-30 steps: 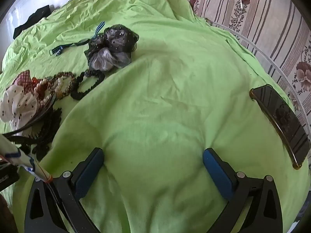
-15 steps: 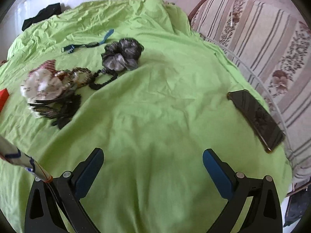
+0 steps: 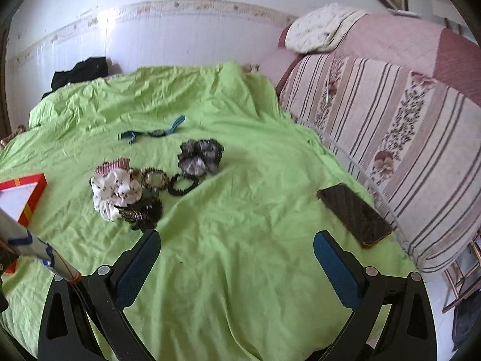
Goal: Organize jewelry
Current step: 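Move both tools toward the pile of hair accessories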
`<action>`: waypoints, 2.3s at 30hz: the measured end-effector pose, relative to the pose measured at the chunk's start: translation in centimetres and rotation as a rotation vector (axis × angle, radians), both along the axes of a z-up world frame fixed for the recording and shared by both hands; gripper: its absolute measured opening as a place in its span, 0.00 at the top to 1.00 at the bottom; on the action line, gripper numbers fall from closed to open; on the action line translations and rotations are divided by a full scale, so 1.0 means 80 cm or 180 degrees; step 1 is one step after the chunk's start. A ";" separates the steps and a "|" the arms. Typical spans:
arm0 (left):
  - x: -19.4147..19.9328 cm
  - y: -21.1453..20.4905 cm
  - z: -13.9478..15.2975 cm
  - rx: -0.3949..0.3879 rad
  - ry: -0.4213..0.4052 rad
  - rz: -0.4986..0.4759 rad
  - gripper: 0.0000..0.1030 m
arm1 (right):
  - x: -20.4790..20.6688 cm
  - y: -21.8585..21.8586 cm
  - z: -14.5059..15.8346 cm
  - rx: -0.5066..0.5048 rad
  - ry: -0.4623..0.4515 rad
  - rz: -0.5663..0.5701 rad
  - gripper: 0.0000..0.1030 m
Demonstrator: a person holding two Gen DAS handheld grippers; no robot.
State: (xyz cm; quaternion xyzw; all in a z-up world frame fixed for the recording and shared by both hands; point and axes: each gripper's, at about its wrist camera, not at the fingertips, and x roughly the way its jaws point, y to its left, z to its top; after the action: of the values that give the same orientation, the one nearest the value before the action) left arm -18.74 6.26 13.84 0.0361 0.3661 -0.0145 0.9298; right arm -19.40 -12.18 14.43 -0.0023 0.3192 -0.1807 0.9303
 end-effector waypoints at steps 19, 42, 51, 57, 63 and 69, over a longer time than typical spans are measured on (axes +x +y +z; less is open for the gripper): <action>-0.039 0.022 0.023 -0.0065 0.0447 -0.0050 0.00 | -0.010 0.010 -0.005 0.0074 0.0194 -0.0069 0.00; -0.008 0.017 -0.005 -0.0068 0.0667 -0.0033 0.00 | 0.011 0.008 -0.039 0.0124 0.0370 -0.0028 0.00; 0.012 0.004 -0.027 0.0027 0.0795 -0.0045 0.00 | 0.024 -0.011 -0.057 0.0227 0.0392 -0.0045 0.00; 0.028 -0.006 -0.039 0.0096 0.0859 -0.0052 0.00 | 0.032 -0.017 -0.061 0.0274 0.0285 0.0112 0.00; 0.060 0.014 -0.042 -0.0072 0.0840 0.0025 0.00 | 0.056 -0.024 -0.059 0.0506 0.0295 0.0332 0.00; 0.109 0.048 -0.035 -0.0366 0.0763 0.0161 0.00 | 0.090 -0.035 -0.058 0.0842 0.0394 0.0515 0.08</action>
State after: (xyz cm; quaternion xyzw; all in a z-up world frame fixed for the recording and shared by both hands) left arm -9.98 10.08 11.01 -0.0285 0.4739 -0.0161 0.8800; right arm -12.19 -14.96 9.80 0.0834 0.3956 -0.0612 0.9126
